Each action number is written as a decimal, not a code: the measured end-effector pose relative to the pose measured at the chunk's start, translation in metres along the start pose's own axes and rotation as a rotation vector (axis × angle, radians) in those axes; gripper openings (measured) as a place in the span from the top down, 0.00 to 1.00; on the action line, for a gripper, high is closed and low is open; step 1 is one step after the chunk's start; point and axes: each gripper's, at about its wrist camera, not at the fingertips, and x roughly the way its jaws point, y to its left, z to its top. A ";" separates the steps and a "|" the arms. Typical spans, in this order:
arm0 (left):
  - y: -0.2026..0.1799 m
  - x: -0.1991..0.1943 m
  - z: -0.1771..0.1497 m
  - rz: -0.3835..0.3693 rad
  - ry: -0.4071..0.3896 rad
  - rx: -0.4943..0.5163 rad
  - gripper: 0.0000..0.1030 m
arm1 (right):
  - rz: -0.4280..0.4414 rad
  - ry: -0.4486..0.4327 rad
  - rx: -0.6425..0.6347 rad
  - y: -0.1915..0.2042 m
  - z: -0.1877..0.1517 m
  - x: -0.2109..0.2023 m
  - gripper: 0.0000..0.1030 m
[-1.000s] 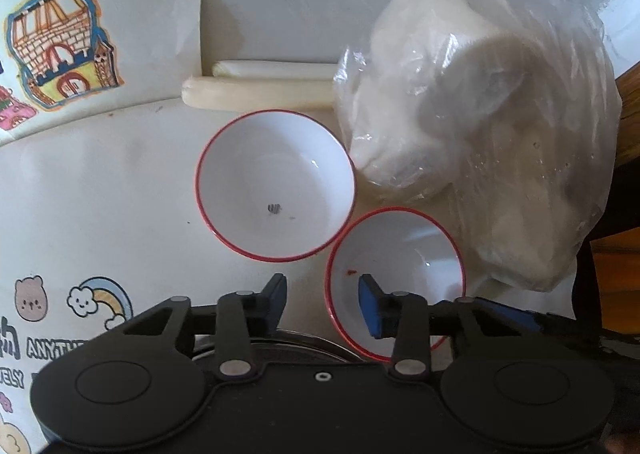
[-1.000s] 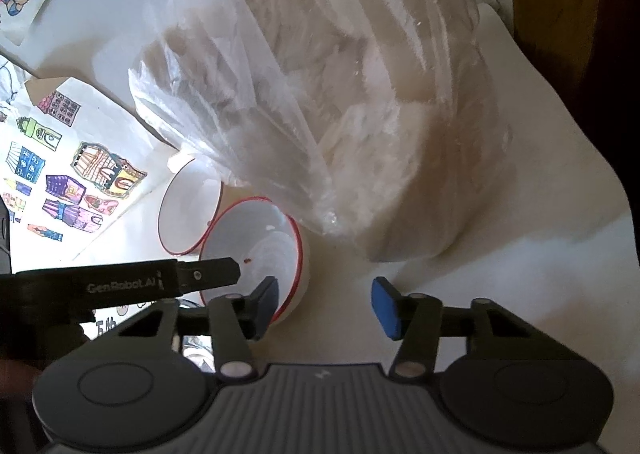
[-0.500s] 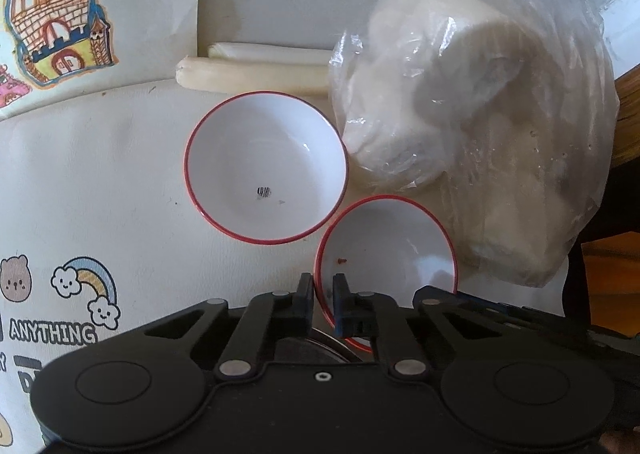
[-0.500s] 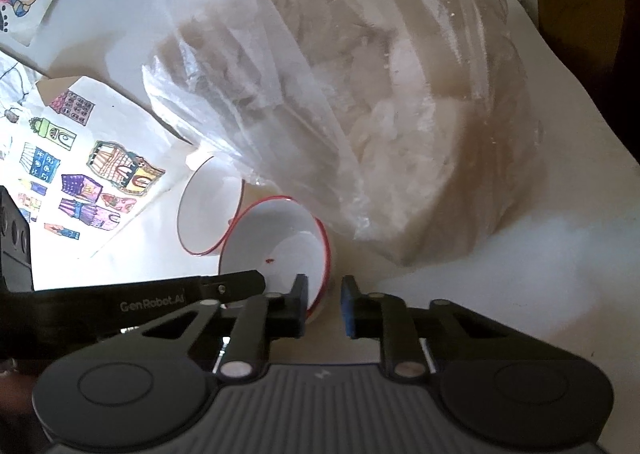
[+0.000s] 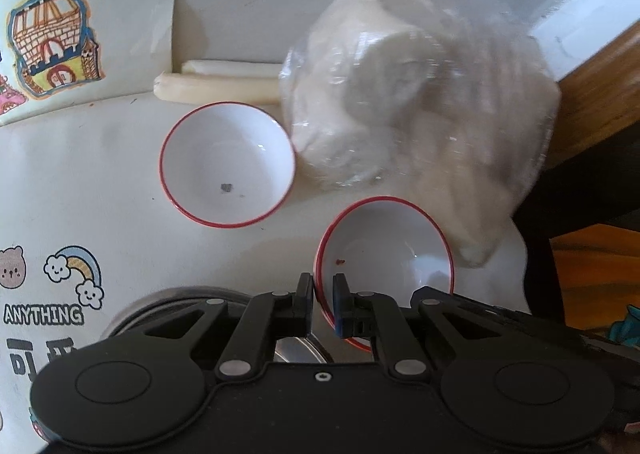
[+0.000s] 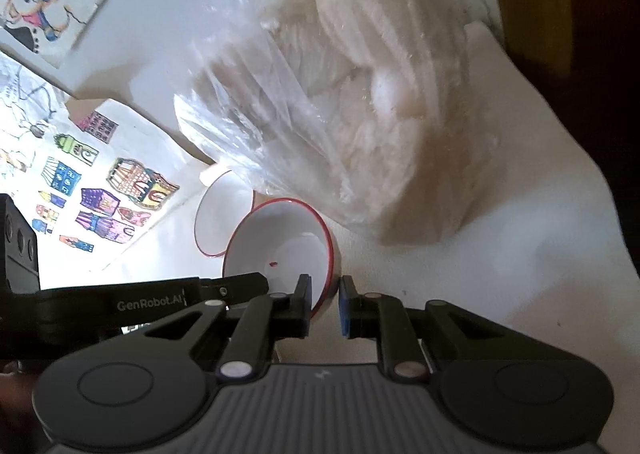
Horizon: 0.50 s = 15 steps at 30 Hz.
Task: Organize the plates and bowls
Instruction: 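Carry the white bowl with both tools over the steel bowl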
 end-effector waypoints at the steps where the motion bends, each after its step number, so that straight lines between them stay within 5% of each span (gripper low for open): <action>1: -0.002 -0.003 -0.002 -0.007 -0.001 0.002 0.90 | 0.003 -0.003 0.002 -0.002 -0.002 -0.005 0.85; 15: -0.029 -0.040 -0.040 -0.115 0.034 0.071 0.89 | 0.007 -0.026 0.051 -0.019 -0.044 -0.069 0.85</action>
